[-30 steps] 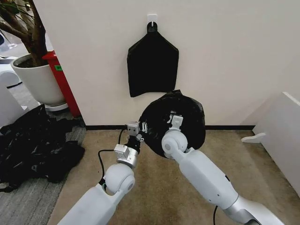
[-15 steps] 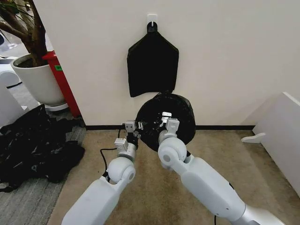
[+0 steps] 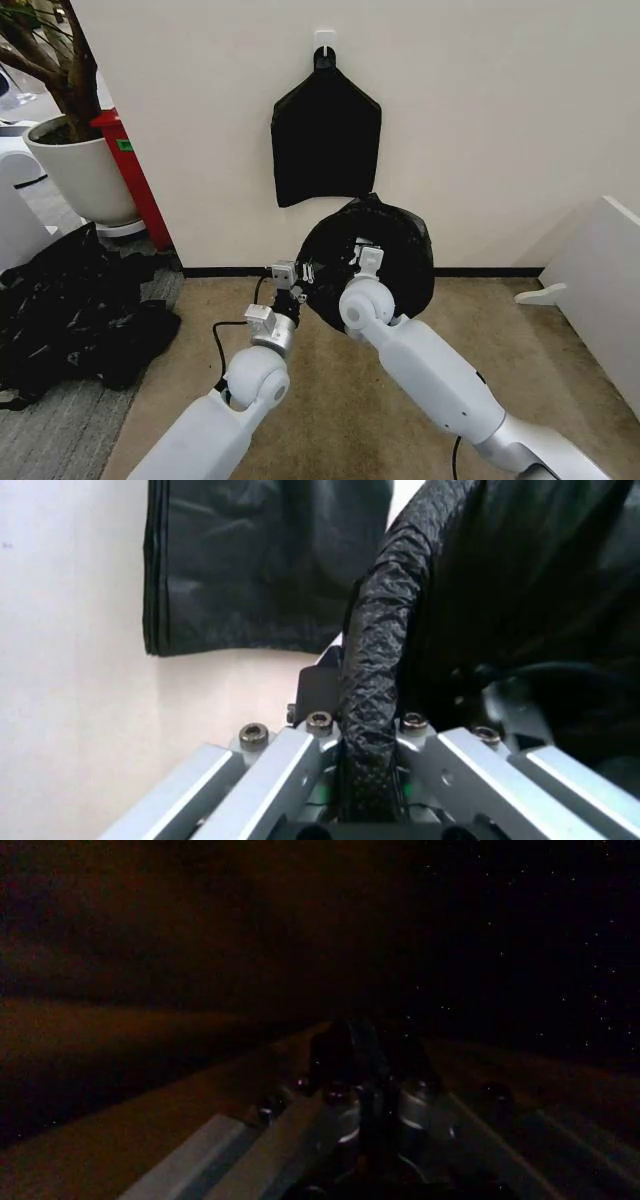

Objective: Place the garbage bag over the trash bin.

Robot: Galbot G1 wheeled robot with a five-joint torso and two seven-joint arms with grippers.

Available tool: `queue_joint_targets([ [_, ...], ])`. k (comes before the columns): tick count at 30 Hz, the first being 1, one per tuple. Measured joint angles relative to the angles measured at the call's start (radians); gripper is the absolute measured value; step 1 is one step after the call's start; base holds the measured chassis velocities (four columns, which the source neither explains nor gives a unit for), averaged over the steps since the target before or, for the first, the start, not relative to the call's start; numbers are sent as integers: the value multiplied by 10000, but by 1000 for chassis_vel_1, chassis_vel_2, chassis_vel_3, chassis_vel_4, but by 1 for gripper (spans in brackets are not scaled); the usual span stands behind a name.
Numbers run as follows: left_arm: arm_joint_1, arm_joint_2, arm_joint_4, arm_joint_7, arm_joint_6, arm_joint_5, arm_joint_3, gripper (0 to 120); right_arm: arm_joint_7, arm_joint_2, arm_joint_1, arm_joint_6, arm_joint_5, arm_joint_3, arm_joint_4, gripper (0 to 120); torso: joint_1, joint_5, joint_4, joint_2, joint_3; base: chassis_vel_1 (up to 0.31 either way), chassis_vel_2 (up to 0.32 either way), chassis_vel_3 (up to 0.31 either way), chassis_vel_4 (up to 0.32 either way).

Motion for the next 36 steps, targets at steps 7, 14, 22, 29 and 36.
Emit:
queue_joint_targets([
  [7,76,79,-317,110,-29,49,-17,1,5,-274,-58,37,-27,-39,152,0,0,0,-3,0,0,0,0,0,0],
  [14,92,62,-343,86,-26,26,-49,1,177,-545,-201,47,170,-137,838,0,0,0,-2,0,-1,0,0,0,0],
  [22,-74,-78,266,-243,48,-174,-161,1,74,-899,-494,100,378,-366,2228,0,0,1,-2,0,0,0,0,0,0],
  [29,-334,-279,812,-754,388,-1117,-267,1,-731,-1659,-877,-138,628,-599,4168,16,0,0,0,0,-1,0,0,0,0],
  [36,-476,-294,1258,-1002,767,-1971,-624,1,-1478,-2502,-1396,-406,658,-282,5820,41,0,3,-1,0,0,0,0,0,0],
])
